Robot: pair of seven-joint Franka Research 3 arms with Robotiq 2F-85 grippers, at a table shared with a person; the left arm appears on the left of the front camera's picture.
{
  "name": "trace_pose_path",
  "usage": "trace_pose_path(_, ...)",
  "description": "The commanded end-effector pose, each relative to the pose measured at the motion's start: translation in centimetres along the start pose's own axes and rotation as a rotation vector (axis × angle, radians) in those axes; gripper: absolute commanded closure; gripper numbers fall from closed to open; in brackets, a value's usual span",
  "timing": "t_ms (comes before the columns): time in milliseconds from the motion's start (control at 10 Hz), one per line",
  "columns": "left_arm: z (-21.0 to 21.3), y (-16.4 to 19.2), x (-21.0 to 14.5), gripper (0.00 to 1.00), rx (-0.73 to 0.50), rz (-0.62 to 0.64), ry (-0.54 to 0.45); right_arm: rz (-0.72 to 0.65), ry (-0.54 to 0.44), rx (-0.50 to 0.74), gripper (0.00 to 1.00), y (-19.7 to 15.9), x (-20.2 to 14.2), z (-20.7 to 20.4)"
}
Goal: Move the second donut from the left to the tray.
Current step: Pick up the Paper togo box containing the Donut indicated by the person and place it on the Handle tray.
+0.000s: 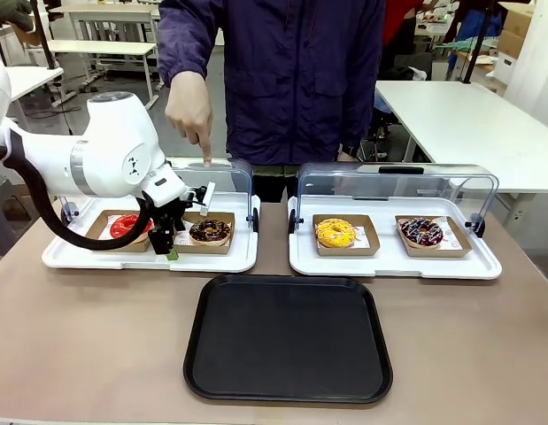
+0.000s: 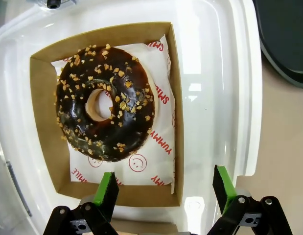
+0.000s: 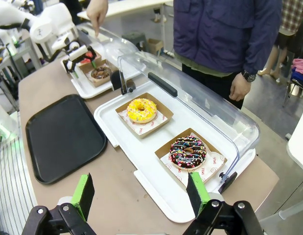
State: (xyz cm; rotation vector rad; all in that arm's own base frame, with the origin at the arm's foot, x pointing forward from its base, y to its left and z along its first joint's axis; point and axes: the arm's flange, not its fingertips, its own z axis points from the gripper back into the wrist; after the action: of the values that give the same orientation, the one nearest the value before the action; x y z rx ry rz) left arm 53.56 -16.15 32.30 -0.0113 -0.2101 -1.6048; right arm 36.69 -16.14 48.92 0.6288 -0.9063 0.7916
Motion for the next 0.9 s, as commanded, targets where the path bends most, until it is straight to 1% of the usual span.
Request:
trace_pose_path(0,-0.44,0.60,0.25,0.00,-0.013,0.009,0.024,0.026,-0.031,0.000,0.00,-0.32,0.25,-0.04)
trace_pose_path(200,-0.67,0.76,0.33,0.00,-0.017,0.011,0.025,0.026,-0.031,0.000,0.00,-0.32,0.25,-0.04)
trace_pose_path(300,-0.66,0.76,0.33,0.15,-0.016,0.016,0.025,0.026,-0.031,0.000,0.00,-0.32,0.25,-0.04)
trace_pose_path(400,-0.62,0.69,0.35,0.59,-0.020,0.016,0.021,0.026,-0.031,0.000,0.00,-0.32,0.25,-0.04)
trace_pose_path(500,-0.51,0.61,0.36,0.74,-0.026,0.018,0.021,0.026,-0.031,0.000,0.00,-0.32,0.25,-0.04)
trace_pose_path(600,-0.49,0.65,0.39,1.00,-0.033,0.017,0.020,0.026,-0.031,0.000,0.00,-0.32,0.25,-0.04)
trace_pose_path(800,-0.30,0.52,0.42,1.00,-0.039,0.019,0.033,0.026,-0.031,0.000,0.00,-0.32,0.25,-0.04)
